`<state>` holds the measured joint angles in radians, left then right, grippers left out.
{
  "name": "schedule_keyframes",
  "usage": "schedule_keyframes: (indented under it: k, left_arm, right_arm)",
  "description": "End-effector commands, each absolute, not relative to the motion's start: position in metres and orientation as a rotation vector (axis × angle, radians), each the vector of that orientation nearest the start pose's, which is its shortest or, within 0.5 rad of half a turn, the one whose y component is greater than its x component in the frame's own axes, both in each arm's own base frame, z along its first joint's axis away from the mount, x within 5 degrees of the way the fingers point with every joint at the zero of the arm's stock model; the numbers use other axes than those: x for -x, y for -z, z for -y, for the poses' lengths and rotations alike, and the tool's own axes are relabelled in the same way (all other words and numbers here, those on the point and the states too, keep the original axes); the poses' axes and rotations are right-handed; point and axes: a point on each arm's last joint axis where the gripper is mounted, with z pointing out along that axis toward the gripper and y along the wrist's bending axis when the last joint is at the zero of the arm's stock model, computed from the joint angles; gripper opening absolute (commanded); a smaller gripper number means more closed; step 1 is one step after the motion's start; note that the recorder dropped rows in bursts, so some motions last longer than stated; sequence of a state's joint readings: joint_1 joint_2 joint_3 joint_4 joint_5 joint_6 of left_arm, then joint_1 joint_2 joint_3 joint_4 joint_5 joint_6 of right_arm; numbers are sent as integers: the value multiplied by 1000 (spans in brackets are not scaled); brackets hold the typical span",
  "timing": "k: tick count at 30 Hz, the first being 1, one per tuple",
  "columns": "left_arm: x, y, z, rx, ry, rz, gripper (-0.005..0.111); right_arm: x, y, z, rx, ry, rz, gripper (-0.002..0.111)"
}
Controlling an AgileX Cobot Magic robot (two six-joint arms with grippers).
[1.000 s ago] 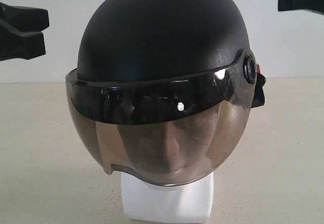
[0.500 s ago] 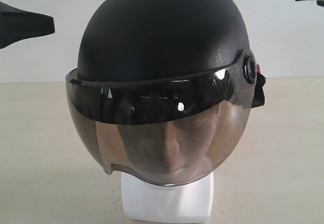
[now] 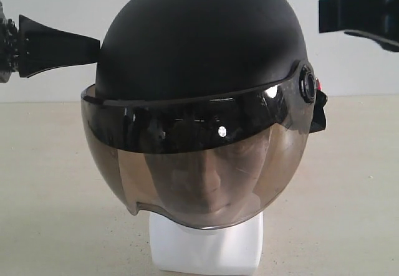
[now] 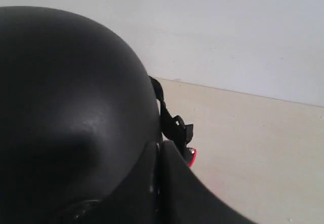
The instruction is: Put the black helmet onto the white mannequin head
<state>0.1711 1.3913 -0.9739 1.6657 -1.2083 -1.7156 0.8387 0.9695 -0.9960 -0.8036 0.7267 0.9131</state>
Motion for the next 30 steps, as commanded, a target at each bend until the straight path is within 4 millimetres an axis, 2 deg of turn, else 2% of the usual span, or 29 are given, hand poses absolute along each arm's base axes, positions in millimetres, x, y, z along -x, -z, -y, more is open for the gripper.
schedule_keyframes:
  k: [1, 6, 10, 15, 20, 24, 26, 28, 30]
  left_arm:
    - [-260, -337, 55, -706, 1084, -1793, 4]
    - [-251, -340, 59, -723, 1085, -1806, 4]
    - [-239, -352, 60, -738, 1061, -1774, 4]
    - [-226, -363, 61, -765, 1026, -1740, 4]
    - [-227, -363, 60, -734, 1022, -1768, 4]
    - [-221, -369, 60, -734, 987, -1747, 4]
    - [-213, -379, 58, -689, 904, -1723, 4]
    - [-195, -384, 56, -630, 794, -1690, 4]
    - [-163, -371, 48, -492, 598, -1662, 4]
  right_arm:
    - [-168, -388, -122, 283, -203, -1957, 0]
    - [-175, -387, -122, 252, -182, -1946, 0]
    - [-182, -385, -114, 171, -211, -1971, 0]
    - [-185, -386, -113, 180, -266, -1962, 0]
    - [-180, -392, -110, 176, -288, -1932, 0]
    - [-168, -405, -96, 170, -253, -1867, 0]
    - [-159, -414, -83, 163, -211, -1816, 0]
    - [-144, -419, -71, 184, -204, -1750, 0]
    - [-117, -399, -63, 331, -283, -1579, 0]
